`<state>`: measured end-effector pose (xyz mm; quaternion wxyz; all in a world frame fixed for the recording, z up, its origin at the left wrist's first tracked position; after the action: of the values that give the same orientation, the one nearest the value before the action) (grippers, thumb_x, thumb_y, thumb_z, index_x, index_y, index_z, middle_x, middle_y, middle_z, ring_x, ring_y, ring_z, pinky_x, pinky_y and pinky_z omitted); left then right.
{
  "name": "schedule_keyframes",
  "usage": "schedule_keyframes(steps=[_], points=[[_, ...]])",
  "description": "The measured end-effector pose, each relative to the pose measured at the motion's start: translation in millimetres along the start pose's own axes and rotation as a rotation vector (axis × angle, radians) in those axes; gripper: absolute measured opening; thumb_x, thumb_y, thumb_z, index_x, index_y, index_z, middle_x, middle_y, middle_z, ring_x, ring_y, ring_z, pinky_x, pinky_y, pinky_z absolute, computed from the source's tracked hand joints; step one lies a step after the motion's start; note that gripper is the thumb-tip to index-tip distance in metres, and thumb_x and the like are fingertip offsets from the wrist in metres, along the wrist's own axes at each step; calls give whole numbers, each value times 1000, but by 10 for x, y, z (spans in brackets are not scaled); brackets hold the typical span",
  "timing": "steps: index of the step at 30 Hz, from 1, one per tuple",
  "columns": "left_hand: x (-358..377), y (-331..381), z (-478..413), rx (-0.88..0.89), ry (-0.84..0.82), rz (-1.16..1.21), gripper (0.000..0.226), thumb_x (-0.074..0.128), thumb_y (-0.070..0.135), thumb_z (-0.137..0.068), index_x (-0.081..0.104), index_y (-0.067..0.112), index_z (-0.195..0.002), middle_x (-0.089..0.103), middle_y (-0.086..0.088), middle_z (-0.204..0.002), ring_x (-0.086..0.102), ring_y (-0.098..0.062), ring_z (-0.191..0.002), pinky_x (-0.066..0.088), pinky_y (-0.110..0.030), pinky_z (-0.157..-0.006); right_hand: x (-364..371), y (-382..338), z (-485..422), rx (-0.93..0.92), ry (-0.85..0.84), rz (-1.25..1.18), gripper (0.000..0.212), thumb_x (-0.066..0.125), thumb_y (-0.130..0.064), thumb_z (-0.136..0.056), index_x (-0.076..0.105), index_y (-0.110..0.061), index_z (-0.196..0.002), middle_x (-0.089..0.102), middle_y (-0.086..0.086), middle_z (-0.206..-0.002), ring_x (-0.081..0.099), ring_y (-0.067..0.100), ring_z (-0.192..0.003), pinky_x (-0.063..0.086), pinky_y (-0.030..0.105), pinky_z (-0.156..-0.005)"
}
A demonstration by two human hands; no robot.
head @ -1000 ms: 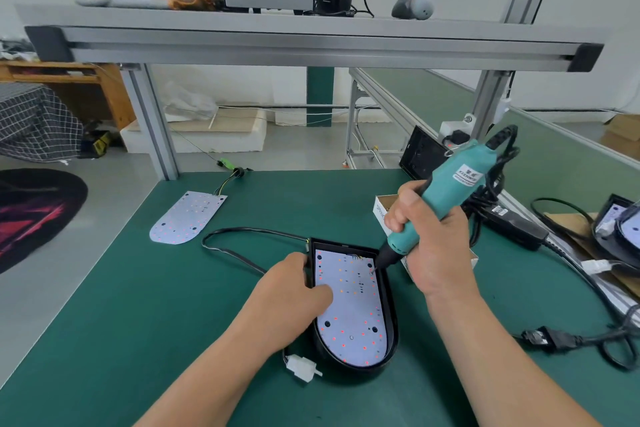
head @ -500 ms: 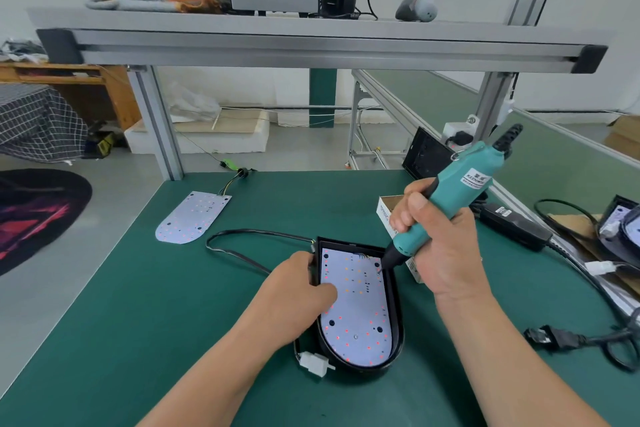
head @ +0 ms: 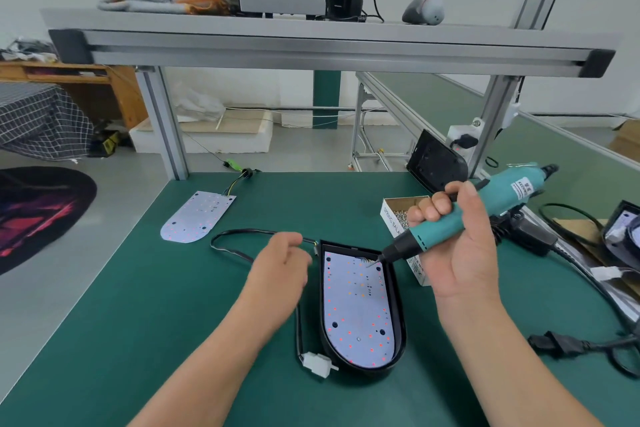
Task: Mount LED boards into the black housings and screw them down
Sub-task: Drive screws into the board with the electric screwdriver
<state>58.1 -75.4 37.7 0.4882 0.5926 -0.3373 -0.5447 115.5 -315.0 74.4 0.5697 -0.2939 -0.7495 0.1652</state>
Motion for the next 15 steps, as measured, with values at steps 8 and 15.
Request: schedule_keyframes(steps=[8, 15], points=[[-43, 152, 15, -29, -174, 683, 20, 47, 3, -111, 62, 2, -124, 80, -16, -109, 80, -30, -101, 62, -25, -65, 103, 45, 68, 21, 14, -91, 15, 64, -28, -103, 65, -19, -91, 47, -4, -77, 46, 13, -68, 46, 28, -75], [30, 180, 90, 114, -202, 451, 19, 73, 26, -98, 67, 9, -93, 77, -17, -84, 64, -20, -49, 41, -23, -39, 243, 7, 147, 12, 15, -144, 17, 64, -30, -103, 64, -19, -91, 47, -5, -76, 47, 12, -67, 48, 28, -74]])
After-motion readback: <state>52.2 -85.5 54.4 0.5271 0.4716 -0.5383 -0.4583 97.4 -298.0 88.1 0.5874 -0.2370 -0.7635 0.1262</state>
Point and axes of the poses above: each hand's wrist, its own z-axis away from the middle knuckle, its own x-axis out of the palm, y = z × x, the point moved 3 cm from there along -z, towards the middle knuckle
